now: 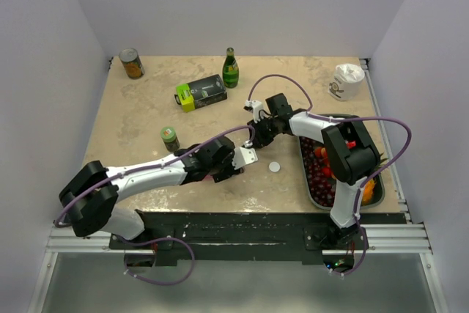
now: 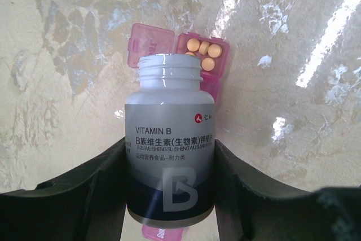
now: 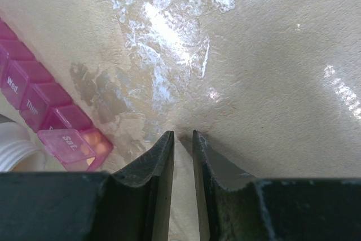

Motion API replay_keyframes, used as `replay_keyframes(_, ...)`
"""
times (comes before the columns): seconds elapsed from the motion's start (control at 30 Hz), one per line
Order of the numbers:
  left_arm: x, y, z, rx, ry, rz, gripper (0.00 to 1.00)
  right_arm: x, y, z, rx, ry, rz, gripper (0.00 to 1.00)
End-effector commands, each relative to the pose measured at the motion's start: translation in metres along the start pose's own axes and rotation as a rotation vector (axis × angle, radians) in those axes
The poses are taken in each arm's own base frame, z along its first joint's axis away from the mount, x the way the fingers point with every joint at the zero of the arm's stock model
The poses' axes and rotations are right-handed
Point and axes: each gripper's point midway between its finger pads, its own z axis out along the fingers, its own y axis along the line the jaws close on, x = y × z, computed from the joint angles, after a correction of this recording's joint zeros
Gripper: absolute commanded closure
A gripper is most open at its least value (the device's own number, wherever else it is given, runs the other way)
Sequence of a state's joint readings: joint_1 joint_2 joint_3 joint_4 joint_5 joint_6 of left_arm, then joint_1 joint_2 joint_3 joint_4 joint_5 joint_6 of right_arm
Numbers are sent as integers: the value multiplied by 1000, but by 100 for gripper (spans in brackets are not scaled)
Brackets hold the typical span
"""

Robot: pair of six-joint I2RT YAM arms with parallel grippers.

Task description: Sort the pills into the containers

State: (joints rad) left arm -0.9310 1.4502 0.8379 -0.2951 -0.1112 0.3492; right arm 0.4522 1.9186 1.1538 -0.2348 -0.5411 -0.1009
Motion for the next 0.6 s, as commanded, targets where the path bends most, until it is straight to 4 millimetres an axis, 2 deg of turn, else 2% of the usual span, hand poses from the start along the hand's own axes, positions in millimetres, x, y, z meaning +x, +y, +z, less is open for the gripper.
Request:
replay_keyframes(0.0,-36,13,-13,-44,-205,-86,100,-4,-8,-2,38,11,-35,74)
replay_keyframes(0.3,-56,21,-44,-99,-498,-183,100,-13,-7,-15,47,-23,-85,69)
replay_keyframes(0.33,-62,25,-54,-116,-545,-191,100,-15,-6,-17,46,-27,-102,65)
replay_keyframes(0.4,-69,24,-63,-120,-645,-202,100,-21,-6,-27,56,-45,-125,63)
replay_keyframes(0.43,-77,27,-75,-139,-724,-204,100,-25,-6,-32,61,-56,-142,59)
replay_keyframes(0.5,-86,28,-88,-151,-815,-195,100,-38,-6,-49,77,-103,-168,55)
replay_keyframes(0.57,-99,34,-114,-194,-963,-183,100,-45,-7,-63,95,-134,-198,50)
